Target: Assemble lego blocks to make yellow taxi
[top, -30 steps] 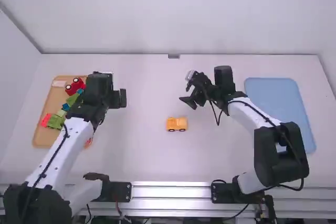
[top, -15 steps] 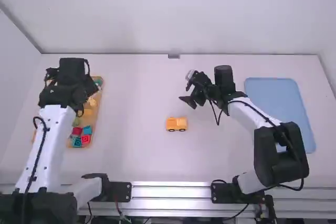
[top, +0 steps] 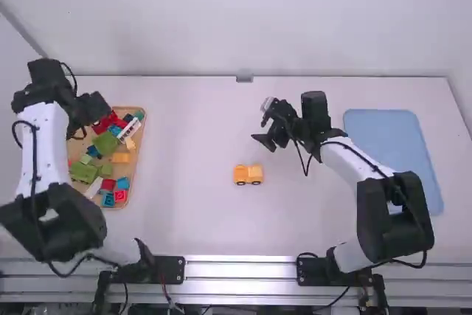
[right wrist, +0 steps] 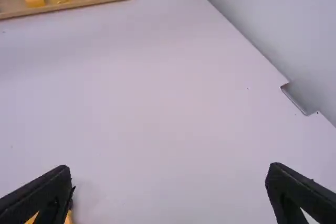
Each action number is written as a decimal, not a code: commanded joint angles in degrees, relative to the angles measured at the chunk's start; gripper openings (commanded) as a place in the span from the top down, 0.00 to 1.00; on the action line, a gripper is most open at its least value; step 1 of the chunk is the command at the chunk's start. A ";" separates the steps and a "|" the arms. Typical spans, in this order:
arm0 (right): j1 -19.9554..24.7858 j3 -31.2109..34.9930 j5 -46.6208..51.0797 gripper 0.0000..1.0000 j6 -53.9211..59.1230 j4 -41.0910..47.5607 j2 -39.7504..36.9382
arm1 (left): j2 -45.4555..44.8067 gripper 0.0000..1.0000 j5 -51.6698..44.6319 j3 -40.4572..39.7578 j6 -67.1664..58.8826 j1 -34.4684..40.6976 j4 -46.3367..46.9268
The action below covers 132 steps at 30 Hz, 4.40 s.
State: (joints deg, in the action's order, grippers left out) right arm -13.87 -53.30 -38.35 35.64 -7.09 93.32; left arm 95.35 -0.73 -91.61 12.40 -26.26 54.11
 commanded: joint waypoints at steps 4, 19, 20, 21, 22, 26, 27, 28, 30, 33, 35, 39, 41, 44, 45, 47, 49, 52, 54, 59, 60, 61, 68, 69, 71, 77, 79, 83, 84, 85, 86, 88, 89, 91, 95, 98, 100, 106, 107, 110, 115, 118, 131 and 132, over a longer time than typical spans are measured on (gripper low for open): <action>0.00 -0.33 -0.26 0.02 -1.36 -0.44 0.22 | 9.68 0.01 -4.20 -6.97 -5.01 1.95 2.73; 0.02 -0.37 -0.13 0.02 -3.98 -1.88 0.22 | 15.72 0.41 -4.15 2.73 -2.78 6.56 -3.87; 0.00 -0.37 -0.17 0.01 -4.39 -1.86 0.22 | 15.72 0.47 -4.17 3.82 -2.82 6.75 -4.74; 0.02 -0.37 -0.15 0.02 -4.42 -1.64 0.22 | 15.72 0.49 -4.22 4.55 -2.82 6.78 -5.29; 0.02 -0.37 -0.15 0.02 -4.37 -1.46 0.22 | 15.72 0.50 -4.20 5.46 -2.78 6.69 -6.19; 0.02 -0.37 -0.15 0.02 -4.39 -1.25 0.22 | 15.72 0.48 -0.09 8.81 0.33 6.47 -8.35; 0.02 -0.37 -0.13 0.02 -4.37 -1.25 0.22 | 15.72 0.47 2.29 9.35 2.05 6.60 -8.22; 0.02 -0.37 -0.17 0.02 -4.42 -1.25 0.22 | 15.72 0.46 3.85 9.88 2.54 6.67 -8.07; 0.00 -0.37 -0.20 0.02 -4.37 -1.27 0.22 | 15.72 0.46 4.31 10.43 2.32 6.67 -8.20; 0.02 -0.37 -0.17 0.02 -4.35 -1.29 0.22 | 15.72 0.48 4.31 12.11 2.14 6.69 -9.73; 0.02 -0.37 -0.17 0.02 -4.42 -1.22 0.22 | 15.78 0.48 4.70 13.57 2.14 6.71 -11.39; 0.02 -0.37 -0.15 0.02 -4.33 -0.55 0.22 | 15.78 0.49 4.68 16.22 1.20 5.97 -14.69; 0.00 -0.37 -0.15 0.02 -4.37 -0.33 0.22 | 15.78 0.50 4.66 16.92 1.07 5.60 -15.72; 0.02 -0.37 -0.17 0.01 -4.37 -0.17 0.22 | 15.78 0.51 4.66 18.08 0.94 5.64 -18.51; 0.00 -0.37 -0.15 0.01 -4.37 -0.17 0.22 | 15.78 0.51 4.42 18.71 -0.52 5.62 -20.04; 0.02 -0.37 -0.20 0.02 -4.39 -0.13 0.22 | 15.78 0.52 3.56 19.28 -0.94 5.64 -21.11; 0.02 -0.37 -0.17 0.02 -4.37 0.00 0.22 | 15.82 0.52 3.10 19.32 -0.94 5.62 -21.49; 0.02 -0.37 -0.15 0.02 -4.39 0.33 0.22 | 16.13 0.53 3.17 19.30 -1.77 5.64 -22.86; 0.02 -0.37 -0.15 0.02 -4.42 0.50 0.22 | 16.87 0.55 3.15 19.30 -1.75 5.64 -23.41; 0.02 -0.37 -0.20 0.02 -4.37 0.44 0.22 | 19.26 0.57 3.10 19.19 -1.51 5.64 -23.23; 0.02 -0.37 -0.20 0.01 -4.37 0.46 0.22 | 19.50 0.58 3.15 19.21 -1.49 5.64 -22.97; 0.02 -0.37 -0.15 0.01 -4.37 0.46 0.22 | 19.58 0.59 3.15 19.26 -1.31 5.64 -22.75; 0.00 -0.37 -0.17 0.02 -4.39 0.48 0.22 | 19.58 0.64 3.15 19.26 -1.31 5.64 -24.00; 0.02 -0.37 -0.17 0.02 -4.39 0.55 0.22 | 19.58 0.64 3.17 19.26 -1.36 5.64 -24.02; 0.02 -0.37 -0.17 0.02 -4.39 0.90 0.22 | 19.67 0.67 3.15 19.32 -1.57 5.64 -24.65; 0.02 -0.37 -0.20 0.02 -4.42 1.55 0.22 | 19.74 0.61 3.37 19.32 -3.30 5.64 -24.59; 0.00 -0.37 -0.20 0.02 -4.39 1.55 0.22 | 19.76 0.53 3.32 19.39 -3.28 5.64 -24.65; 0.02 -0.37 -0.17 0.02 -4.42 1.57 0.22 | 19.76 0.51 3.17 20.83 -5.55 5.64 -27.23; 0.02 -0.37 -0.24 0.02 -4.39 1.60 0.22 | 19.76 0.52 3.17 21.07 -5.88 5.64 -27.54; 0.00 -0.37 -0.37 0.02 -4.39 1.62 0.22 | 19.76 0.53 3.17 21.44 -5.84 5.64 -27.98; 0.02 -0.37 -0.31 0.02 -4.42 1.55 0.22 | 19.76 0.55 3.19 21.64 -5.86 5.64 -28.09; 0.00 -0.37 -0.35 0.02 -4.39 1.53 0.22 | 19.76 0.57 3.15 21.73 -5.84 5.64 -27.87; 0.00 -0.37 -0.35 0.02 -4.39 1.51 0.22 | 19.76 0.59 3.17 21.81 -5.84 5.64 -27.80; 0.02 -0.37 -0.35 0.02 -4.37 1.51 0.22 | 19.76 0.63 3.15 21.84 -5.81 5.62 -27.87; 0.00 -0.37 -0.37 0.02 -4.39 1.49 0.22 | 19.76 0.70 3.15 21.81 -5.84 5.64 -28.06; 0.00 -0.37 -0.81 0.02 -4.42 1.60 0.22 | 19.74 0.75 3.17 21.70 -5.86 5.64 -28.11; 0.02 -0.37 -2.89 0.01 -4.39 1.81 0.22 | 19.74 0.80 3.26 21.73 -5.86 5.64 -29.03; 0.02 -0.37 -8.31 0.02 -4.46 0.76 0.22 | 18.40 0.95 3.37 20.44 -7.76 5.64 -29.18; 0.02 -0.37 -8.66 0.02 -5.09 0.22 0.22 | 17.97 0.97 3.34 20.11 -7.76 5.64 -28.63; 0.02 -0.37 -8.28 0.02 -13.75 -4.15 0.22 | 14.53 0.98 3.30 19.52 -7.78 6.34 -27.39; 0.02 -0.37 -8.35 0.02 -24.74 -11.52 0.22 | 6.03 0.98 4.76 20.92 -7.80 9.11 -26.86; 0.02 -0.37 -8.37 0.02 -29.57 -14.86 0.22 | 0.24 0.98 7.08 23.43 -9.44 13.25 -28.55; 2.60 -9.03 -18.82 0.01 -41.68 -9.81 6.10 | -19.15 0.98 -2.89 41.55 -31.67 37.92 -48.83; 2.75 -10.60 -21.97 0.01 -41.70 -8.70 7.48 | -19.54 0.98 -4.90 42.16 -32.74 38.71 -49.46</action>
State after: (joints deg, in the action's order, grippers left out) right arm -11.68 -60.49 -53.06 -4.19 -16.14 98.67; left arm 77.89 -0.56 -50.22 -14.72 11.66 5.13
